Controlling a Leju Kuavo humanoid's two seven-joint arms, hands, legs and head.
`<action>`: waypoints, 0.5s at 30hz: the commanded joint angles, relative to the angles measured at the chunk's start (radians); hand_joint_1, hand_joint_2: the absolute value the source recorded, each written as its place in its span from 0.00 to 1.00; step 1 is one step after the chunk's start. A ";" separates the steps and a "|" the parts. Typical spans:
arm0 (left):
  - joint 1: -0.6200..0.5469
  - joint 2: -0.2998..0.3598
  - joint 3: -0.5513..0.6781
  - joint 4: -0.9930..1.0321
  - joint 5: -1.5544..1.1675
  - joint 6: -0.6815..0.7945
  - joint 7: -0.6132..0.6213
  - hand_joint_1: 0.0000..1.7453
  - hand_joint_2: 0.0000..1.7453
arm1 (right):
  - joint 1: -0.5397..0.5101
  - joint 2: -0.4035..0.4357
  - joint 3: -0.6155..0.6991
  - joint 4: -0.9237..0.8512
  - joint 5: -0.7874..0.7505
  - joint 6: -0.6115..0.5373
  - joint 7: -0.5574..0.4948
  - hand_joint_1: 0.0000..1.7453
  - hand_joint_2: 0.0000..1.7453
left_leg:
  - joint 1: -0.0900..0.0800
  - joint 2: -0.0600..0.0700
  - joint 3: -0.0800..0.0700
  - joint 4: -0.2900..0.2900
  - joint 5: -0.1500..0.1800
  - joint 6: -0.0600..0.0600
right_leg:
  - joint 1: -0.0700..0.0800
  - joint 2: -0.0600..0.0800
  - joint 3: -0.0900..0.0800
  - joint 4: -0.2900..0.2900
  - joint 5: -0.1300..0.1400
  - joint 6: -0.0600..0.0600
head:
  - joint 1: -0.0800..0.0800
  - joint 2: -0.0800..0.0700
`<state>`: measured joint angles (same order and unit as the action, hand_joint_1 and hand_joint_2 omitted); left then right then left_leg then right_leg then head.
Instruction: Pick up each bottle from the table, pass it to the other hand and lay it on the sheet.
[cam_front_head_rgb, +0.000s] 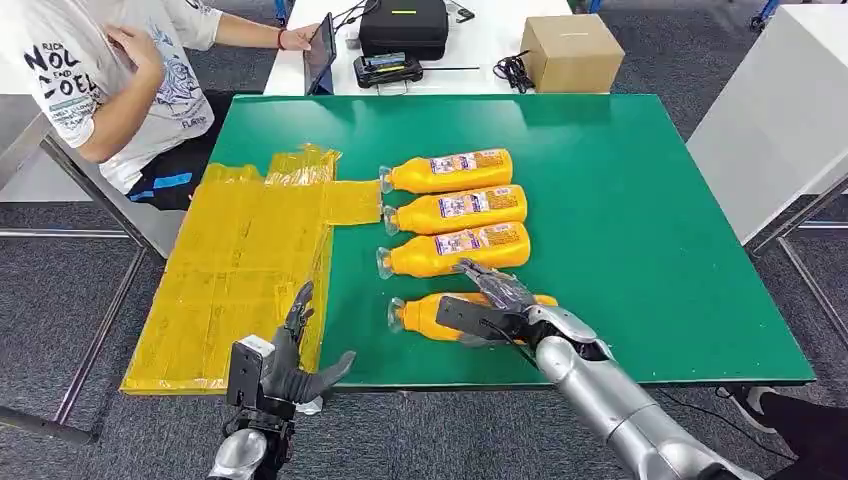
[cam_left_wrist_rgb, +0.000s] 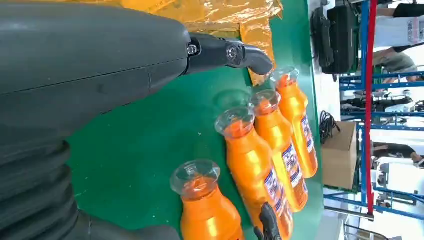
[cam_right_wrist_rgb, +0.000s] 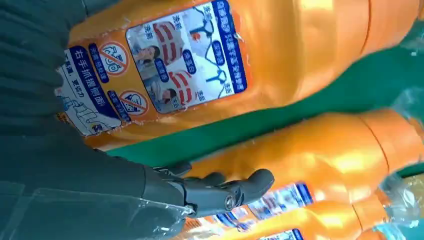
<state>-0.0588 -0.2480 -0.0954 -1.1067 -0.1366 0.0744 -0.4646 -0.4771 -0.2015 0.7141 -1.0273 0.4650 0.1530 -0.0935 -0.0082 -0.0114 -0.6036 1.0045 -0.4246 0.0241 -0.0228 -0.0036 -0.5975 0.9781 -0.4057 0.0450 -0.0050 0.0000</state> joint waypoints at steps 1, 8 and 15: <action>-0.034 0.023 0.018 0.060 0.000 -0.004 -0.003 0.00 1.00 | -0.032 -0.100 0.041 -0.039 -0.018 0.040 0.014 0.00 1.00 | 0.001 0.000 0.002 0.000 -0.001 -0.002 | 0.001 -0.001 0.002 0.000 -0.001 -0.002 | 0.000 0.000; -0.031 0.021 0.016 0.063 0.000 -0.005 -0.003 0.00 1.00 | -0.032 -0.100 0.046 -0.036 -0.016 0.041 0.016 0.00 1.00 | 0.001 0.001 0.002 0.000 -0.001 -0.002 | 0.001 0.001 0.002 0.000 0.000 -0.002 | 0.000 0.000; -0.027 0.021 0.018 0.064 0.001 -0.007 -0.003 0.00 1.00 | -0.034 -0.115 0.051 -0.059 -0.016 0.036 0.016 0.00 1.00 | 0.000 0.001 0.001 0.000 0.000 -0.001 | 0.000 0.000 0.001 0.000 0.000 -0.001 | 0.000 0.000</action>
<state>-0.0587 -0.2441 -0.0927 -1.0979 -0.1366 0.0732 -0.4692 -0.4770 -0.2850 0.7252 -1.0739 0.4486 0.1862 -0.0832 -0.0084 -0.0111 -0.6041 1.0044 -0.4247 0.0242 -0.0230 -0.0035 -0.5977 0.9782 -0.4054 0.0454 -0.0050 0.0000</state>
